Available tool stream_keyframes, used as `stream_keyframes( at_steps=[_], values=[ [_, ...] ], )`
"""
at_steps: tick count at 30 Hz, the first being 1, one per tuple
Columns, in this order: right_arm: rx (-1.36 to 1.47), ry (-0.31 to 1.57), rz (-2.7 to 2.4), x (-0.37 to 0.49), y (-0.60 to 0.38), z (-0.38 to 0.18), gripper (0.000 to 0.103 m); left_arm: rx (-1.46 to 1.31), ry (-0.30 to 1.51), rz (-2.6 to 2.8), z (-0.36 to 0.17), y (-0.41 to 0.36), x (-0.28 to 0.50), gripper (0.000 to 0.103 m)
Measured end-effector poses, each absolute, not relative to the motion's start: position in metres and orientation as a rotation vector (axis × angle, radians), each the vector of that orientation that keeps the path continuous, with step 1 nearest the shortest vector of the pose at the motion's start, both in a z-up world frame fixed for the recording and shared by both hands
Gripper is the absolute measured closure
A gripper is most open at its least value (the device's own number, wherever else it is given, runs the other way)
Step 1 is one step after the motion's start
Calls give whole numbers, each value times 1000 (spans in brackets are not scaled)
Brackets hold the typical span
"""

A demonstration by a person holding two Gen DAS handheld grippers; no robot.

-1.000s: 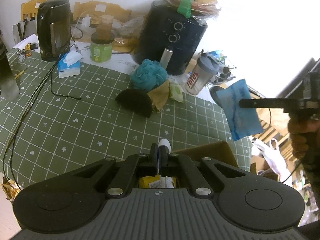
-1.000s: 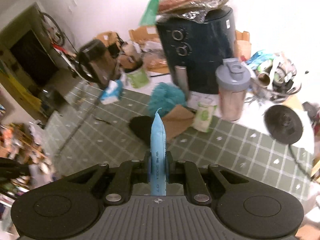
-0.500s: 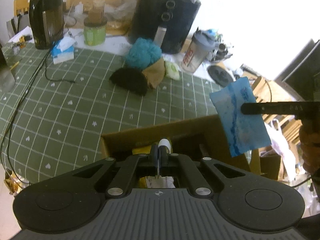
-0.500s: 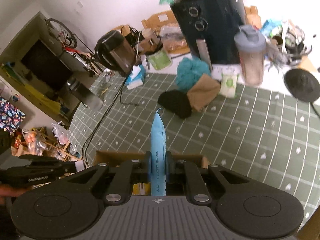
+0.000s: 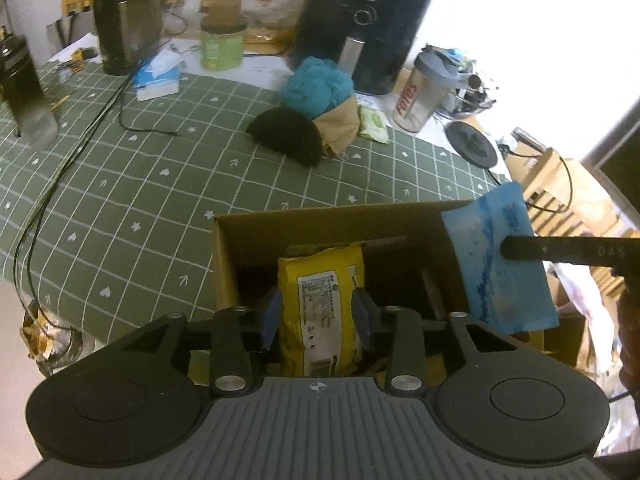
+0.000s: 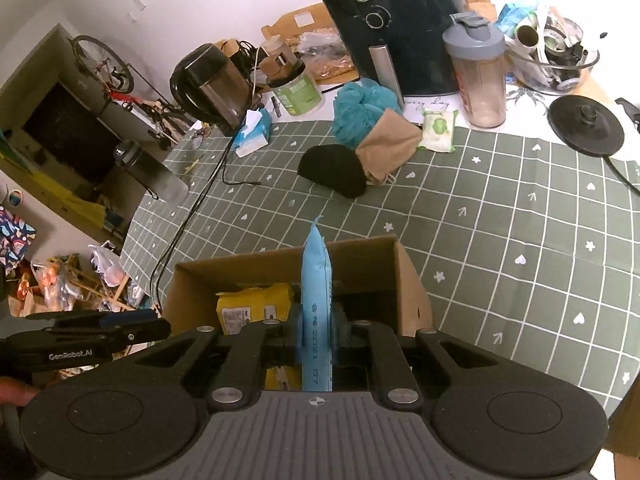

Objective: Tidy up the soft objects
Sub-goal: 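Lower the blue pack into the box with the right tool while the left tool releases the strap inside, then withdraw both open tools up out of the box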

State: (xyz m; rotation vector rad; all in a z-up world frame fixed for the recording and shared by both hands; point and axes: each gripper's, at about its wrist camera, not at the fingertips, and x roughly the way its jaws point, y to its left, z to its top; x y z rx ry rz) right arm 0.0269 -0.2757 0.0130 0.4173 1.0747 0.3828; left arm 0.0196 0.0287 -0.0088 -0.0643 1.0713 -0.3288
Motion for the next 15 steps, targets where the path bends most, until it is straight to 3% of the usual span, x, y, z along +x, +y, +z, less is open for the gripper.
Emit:
stream_keyframes(
  at_steps=[8,10,11,12,15],
  values=[
    [597,1068,476,34,-282,13,85,-84,1032,-289,-8,26,6,65],
    [605,1104,462,39,-282,7,50,-85,1020,-283,-6,26,2,65],
    [579,1114,440,40,-280,6,19,-86,1015,-280,-6,26,0,65],
    [547,1102,413,39,-279,7,8,-86,1009,-276,-5,26,-1,65],
    [490,1091,403,36,-277,9,5,-76,986,-259,-4,26,-6,64]
  ],
)
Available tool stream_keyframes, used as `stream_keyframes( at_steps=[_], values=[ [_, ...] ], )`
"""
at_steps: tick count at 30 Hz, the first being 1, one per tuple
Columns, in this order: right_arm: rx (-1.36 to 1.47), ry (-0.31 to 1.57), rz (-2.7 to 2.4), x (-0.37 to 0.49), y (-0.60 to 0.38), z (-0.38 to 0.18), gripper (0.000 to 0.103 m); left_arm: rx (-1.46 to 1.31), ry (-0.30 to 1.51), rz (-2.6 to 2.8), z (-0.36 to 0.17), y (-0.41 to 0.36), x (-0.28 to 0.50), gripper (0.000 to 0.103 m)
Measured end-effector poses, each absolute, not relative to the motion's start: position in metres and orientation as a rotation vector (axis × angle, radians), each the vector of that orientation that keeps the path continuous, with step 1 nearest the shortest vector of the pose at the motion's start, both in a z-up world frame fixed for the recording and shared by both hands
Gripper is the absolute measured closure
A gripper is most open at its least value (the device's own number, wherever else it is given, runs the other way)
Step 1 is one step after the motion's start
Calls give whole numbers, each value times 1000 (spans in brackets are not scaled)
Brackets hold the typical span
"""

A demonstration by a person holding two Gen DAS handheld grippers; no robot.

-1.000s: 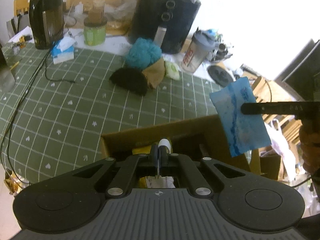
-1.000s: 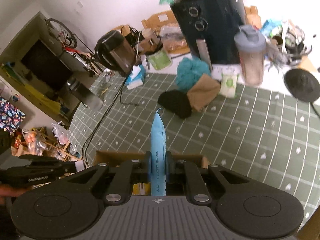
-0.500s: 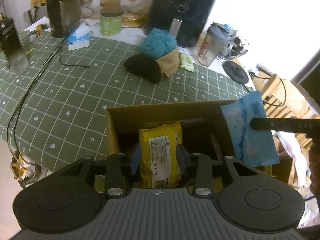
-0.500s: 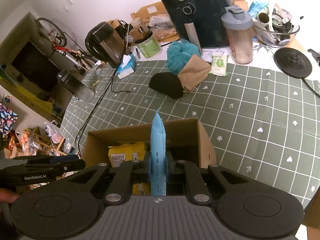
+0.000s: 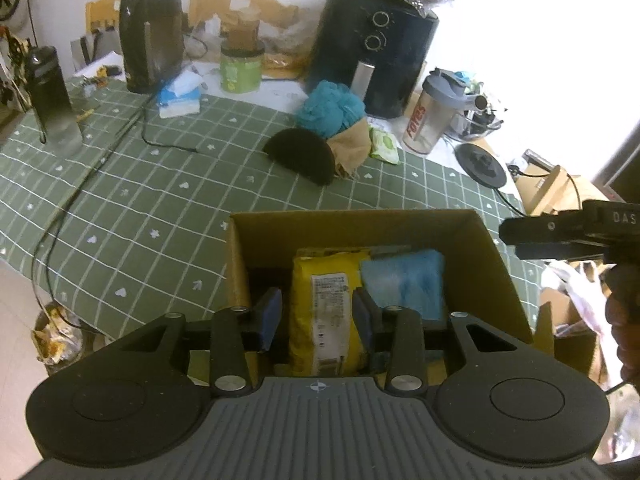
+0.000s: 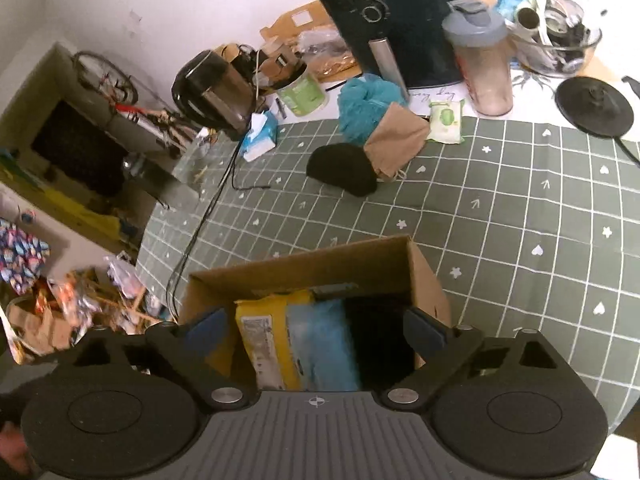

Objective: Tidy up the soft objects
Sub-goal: 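Withdraw both open tools up out of the box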

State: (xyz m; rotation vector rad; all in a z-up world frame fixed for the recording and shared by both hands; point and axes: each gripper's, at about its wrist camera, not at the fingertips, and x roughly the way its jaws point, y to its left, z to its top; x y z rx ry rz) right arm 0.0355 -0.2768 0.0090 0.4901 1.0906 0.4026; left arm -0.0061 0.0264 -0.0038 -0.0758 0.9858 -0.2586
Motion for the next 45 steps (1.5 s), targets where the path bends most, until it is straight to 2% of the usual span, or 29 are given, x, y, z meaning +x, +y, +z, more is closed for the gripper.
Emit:
stream_keyframes(
  at_steps=[5,12,15,45],
  values=[
    [420,1099,371,32,-274,8,0,-54,943,-210,-2,26,-13,55],
    [324,1093,350,25,-272,11,0,-39,916,-183,-1,20,-20,53],
    [278,1097,331,22,-273,12,0,-34,912,-189,-1,18,-22,44],
    [129,1086,219,34,-276,7,0,3,947,-262,-1,11,7,43]
  ],
)
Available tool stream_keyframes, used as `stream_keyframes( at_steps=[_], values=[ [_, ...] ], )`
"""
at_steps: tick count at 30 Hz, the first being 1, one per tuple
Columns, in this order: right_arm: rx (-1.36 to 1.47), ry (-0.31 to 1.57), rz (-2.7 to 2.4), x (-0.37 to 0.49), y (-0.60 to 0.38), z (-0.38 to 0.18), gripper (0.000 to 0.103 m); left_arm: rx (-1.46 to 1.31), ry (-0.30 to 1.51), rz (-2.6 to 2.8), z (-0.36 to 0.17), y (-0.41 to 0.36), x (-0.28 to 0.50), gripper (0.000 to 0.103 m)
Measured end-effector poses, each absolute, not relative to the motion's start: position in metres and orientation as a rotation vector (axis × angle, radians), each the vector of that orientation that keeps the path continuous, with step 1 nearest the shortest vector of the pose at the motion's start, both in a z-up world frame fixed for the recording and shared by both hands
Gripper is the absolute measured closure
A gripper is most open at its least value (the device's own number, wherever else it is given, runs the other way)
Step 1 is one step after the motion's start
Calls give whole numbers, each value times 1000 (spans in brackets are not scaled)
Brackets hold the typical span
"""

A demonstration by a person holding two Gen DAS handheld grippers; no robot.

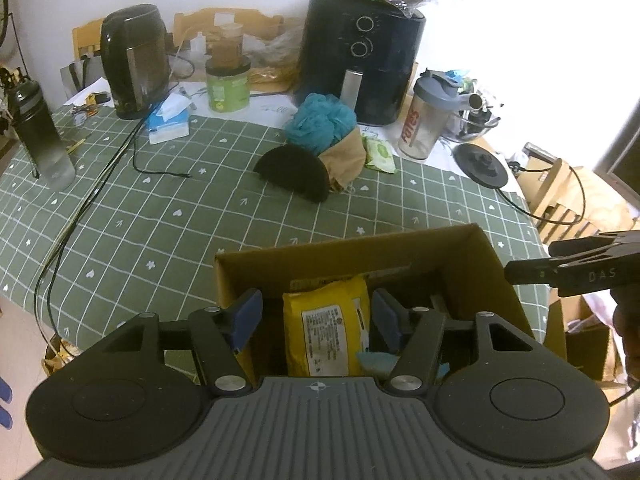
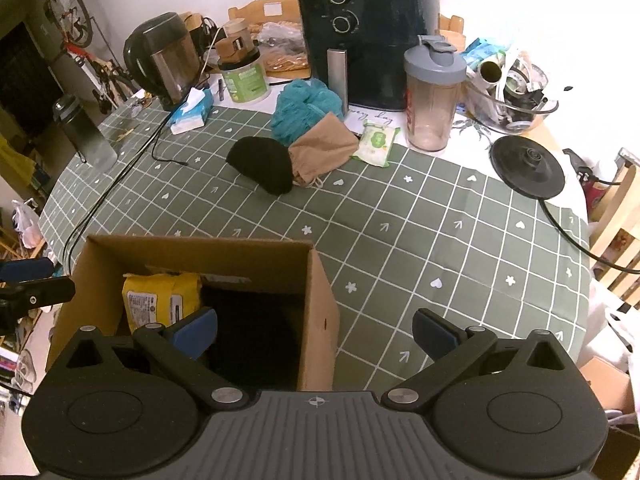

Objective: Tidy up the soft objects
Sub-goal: 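Withdraw both open tools up out of the box, then move the open left tool to the black half-round pad on the table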

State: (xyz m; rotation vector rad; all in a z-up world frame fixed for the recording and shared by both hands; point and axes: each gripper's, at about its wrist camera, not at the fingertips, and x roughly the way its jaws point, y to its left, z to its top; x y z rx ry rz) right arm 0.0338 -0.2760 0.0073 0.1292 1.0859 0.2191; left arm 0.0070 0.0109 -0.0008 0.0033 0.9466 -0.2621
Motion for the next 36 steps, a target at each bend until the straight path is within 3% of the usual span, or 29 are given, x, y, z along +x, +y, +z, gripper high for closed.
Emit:
stream_keyframes(
  at_steps=[23,36],
  values=[
    [147,1099,137,108,-292,-8,0,45,939,-345,-5,21,78,43],
    [104,1084,110,152,-291,1,0,80,871,-430,19,11,131,43]
  ],
)
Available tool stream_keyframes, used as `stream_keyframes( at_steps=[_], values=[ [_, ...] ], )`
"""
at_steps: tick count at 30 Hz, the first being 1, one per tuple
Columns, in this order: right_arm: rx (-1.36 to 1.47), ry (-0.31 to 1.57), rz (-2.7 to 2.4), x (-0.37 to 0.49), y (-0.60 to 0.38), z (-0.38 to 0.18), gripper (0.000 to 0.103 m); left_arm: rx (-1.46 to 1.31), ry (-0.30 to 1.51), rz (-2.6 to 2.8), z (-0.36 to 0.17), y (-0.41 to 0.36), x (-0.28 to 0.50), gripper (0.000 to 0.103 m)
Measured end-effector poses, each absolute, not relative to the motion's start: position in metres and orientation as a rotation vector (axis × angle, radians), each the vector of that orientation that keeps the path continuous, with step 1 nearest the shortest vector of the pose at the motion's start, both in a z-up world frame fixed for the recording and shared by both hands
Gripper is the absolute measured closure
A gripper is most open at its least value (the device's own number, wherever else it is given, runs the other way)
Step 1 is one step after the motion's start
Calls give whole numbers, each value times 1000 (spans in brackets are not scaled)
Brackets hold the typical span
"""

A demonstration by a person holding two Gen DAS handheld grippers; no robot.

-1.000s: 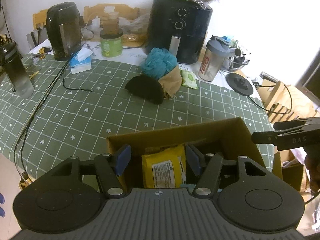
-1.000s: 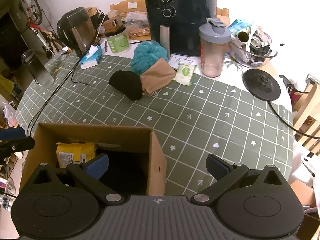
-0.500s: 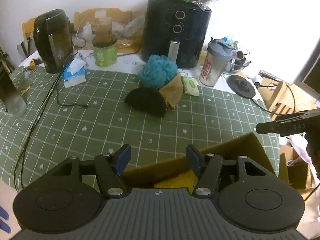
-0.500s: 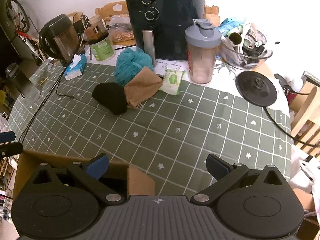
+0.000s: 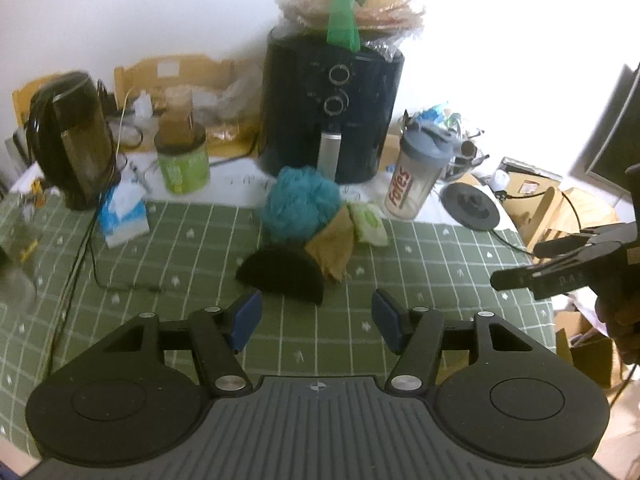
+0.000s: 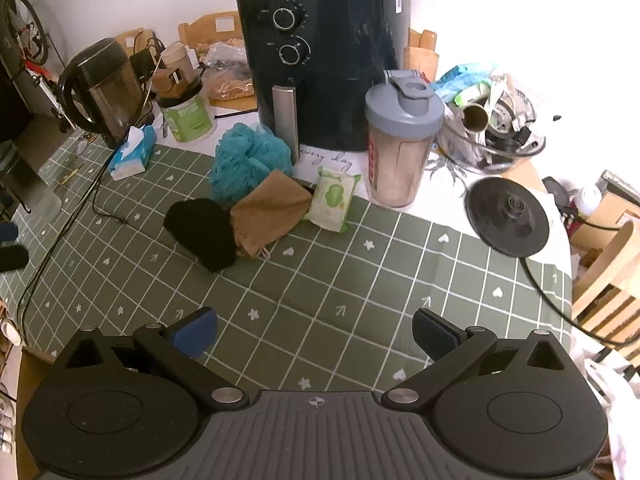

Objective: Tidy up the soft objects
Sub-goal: 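Move the open left tool to the black half-round pad on the table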

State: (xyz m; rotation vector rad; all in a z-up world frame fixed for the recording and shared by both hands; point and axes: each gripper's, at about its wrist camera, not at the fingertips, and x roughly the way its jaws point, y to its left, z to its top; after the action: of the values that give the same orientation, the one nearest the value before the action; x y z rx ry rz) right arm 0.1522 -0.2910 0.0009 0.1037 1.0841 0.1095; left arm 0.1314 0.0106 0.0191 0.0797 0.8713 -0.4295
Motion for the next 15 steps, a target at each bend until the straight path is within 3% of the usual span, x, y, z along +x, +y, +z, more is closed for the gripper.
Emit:
stream_keyframes(
  at_steps=[15],
  values=[
    [131,1083,59,168,-309,-14,0,181,840,-431,-5,24,178,43]
  ],
)
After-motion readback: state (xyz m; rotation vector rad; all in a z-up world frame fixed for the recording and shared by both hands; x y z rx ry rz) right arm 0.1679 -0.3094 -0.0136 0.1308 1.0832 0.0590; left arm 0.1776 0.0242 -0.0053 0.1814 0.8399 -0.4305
